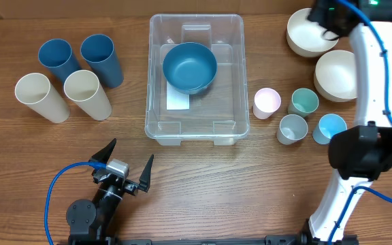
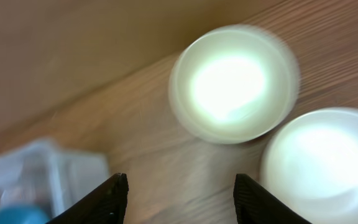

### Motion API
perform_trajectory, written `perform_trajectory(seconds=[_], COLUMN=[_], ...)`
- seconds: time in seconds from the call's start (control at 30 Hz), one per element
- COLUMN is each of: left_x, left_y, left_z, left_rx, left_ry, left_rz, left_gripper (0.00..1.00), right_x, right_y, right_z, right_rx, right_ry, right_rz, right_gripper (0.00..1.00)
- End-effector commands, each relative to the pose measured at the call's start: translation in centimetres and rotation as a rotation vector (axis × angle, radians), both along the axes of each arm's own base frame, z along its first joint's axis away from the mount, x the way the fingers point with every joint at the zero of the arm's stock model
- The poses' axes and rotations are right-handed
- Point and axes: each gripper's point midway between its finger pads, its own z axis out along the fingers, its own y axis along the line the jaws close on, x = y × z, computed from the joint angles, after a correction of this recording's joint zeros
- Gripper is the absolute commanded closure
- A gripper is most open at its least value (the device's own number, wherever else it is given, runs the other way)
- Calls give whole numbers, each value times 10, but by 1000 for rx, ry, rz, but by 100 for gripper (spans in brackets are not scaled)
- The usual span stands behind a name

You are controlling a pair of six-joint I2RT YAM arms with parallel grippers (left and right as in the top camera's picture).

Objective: Pack container
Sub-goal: 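Release the blue bowl and move the right gripper to the cream bowls, then grasp the cream bowl and carry it over the blue bowl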

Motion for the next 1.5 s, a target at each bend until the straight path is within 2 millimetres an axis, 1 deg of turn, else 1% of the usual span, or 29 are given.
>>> perform_trajectory(seconds=[0.0, 0.07, 0.2, 0.3, 0.4, 0.43, 0.5, 0.53, 0.7, 0.83, 0.87, 0.97, 1.0, 1.07, 1.13, 1.27, 1.37, 1.47], left_x=[-1, -1, -1, -1, -1, -1, -1, -1, -1, -1, -1, -1, -1, -1, -1, -1, -1, -1], left_y=[-1, -1, -1, -1, -1, -1, -1, -1, -1, -1, -1, -1, -1, -1, -1, -1, -1, -1], left_z=[0, 1, 1, 0, 1, 1, 1, 1, 1, 1, 1, 1, 1, 1, 1, 1, 1, 1], left_rx=[-3, -3, -3, -3, -3, -3, -3, -3, -3, -3, -3, -3, -3, -3, -3, -3, -3, -3], left_ry=[-5, -5, -5, -5, -5, -5, -5, -5, -5, -5, -5, -5, -5, -5, -5, -5, -5, -5], left_rz=[-7, -7, -7, -7, -7, -7, -7, -7, -7, -7, -7, -7, -7, -7, -7, -7, -7, -7], left_gripper=[0, 0, 0, 0, 0, 0, 0, 0, 0, 0, 0, 0, 0, 0, 0, 0, 0, 0], right_x=[9, 12, 18, 27, 36, 39, 43, 45, 53, 59, 61, 63, 65, 65, 65, 61, 59, 55], right_y=[-29, -44, -64, -74, -89, -93, -100, -102, -108, -110, -111, -111, -112, -112, -112, -111, -110, -109], right_z=[0, -22, -70, -95, -110, -111, -122, -126, -165, -190, -194, -198, -198, -198, -198, -201, -202, -204], right_rx=[2, 5, 11, -24, -59, -63, -68, -72, -93, -92, -91, -93, -94, -95, -94, -90, -87, -85], right_ry=[-32, 8, 90, 109, 101, 93, 93, 92, 121, 131, 132, 125, 119, 115, 120, 138, 148, 165], right_rz=[-67, -94, -117, -86, -116, -123, -133, -127, -106, -107, -107, -107, -107, -108, -107, -107, -106, -105], right_gripper=[43, 43, 43, 43, 43, 43, 43, 43, 43, 43, 43, 44, 47, 56, 70, 87, 96, 96])
